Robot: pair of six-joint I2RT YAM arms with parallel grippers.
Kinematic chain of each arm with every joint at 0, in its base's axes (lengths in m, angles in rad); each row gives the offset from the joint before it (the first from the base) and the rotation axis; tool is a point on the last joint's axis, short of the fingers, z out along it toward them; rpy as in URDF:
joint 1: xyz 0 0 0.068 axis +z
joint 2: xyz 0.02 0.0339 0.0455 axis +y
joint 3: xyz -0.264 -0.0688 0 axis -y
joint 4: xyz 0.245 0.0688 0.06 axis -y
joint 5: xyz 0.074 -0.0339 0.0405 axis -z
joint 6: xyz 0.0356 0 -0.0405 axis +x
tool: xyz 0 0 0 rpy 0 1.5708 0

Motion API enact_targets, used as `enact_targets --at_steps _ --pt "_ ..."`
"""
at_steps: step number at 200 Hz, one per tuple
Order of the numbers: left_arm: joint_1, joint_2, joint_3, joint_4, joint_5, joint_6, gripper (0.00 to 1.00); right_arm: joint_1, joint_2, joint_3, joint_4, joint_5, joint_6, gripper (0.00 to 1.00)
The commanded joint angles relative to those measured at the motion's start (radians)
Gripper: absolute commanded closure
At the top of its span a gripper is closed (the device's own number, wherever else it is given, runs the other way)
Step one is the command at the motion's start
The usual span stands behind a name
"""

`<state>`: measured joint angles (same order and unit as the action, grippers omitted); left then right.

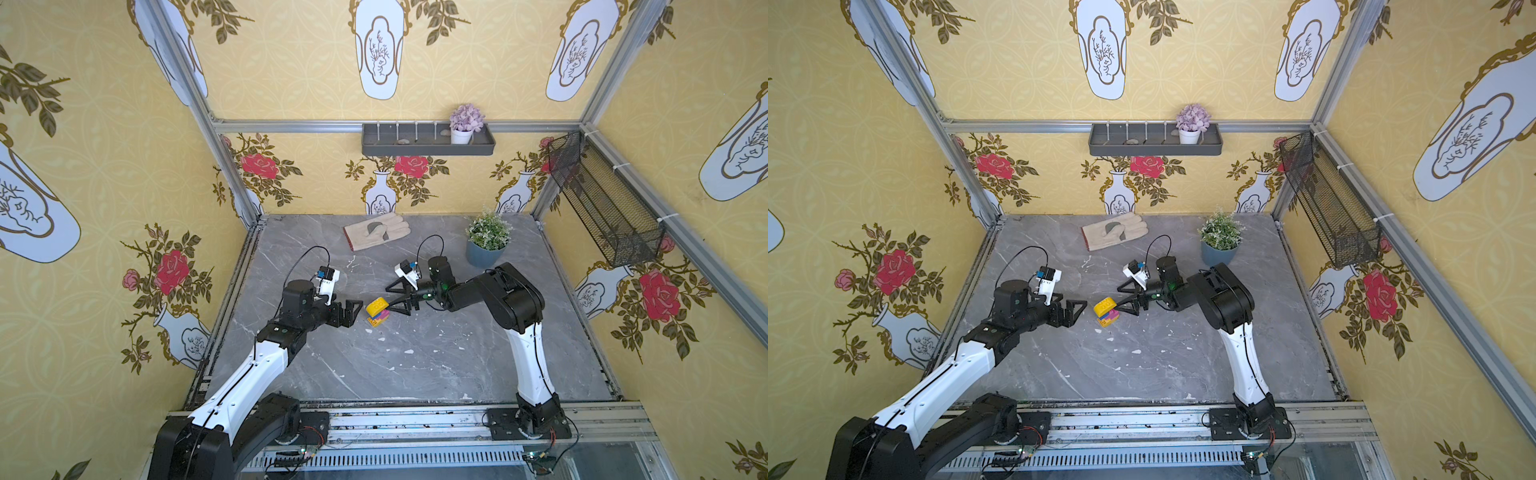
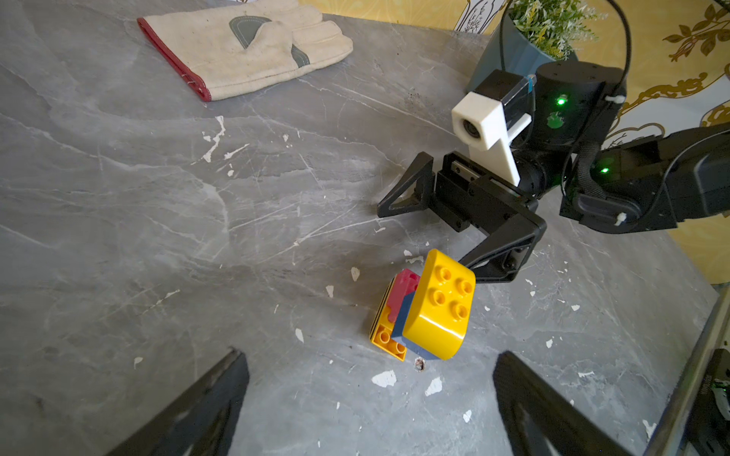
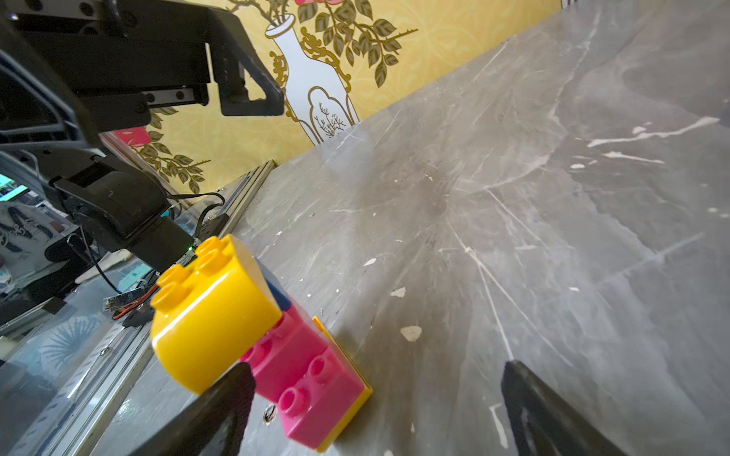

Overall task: Assemble the letter s with lego
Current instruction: Adjust the lego brick at the center of the board.

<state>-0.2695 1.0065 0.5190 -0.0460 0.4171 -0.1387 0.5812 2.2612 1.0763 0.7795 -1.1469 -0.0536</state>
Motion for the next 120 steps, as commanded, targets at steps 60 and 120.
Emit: enact_targets --at_steps 60,120 --pt "-0.007 0.029 0.003 -0.015 0.018 0.034 0.01 0.036 0.016 -0.017 -0.303 -0.050 -0.074 0.01" --pt "-0.007 0.024 -0.001 -0.020 0.015 0.039 0.01 0.073 -0.006 -0.036 -0.375 0.002 -0.132 0.02"
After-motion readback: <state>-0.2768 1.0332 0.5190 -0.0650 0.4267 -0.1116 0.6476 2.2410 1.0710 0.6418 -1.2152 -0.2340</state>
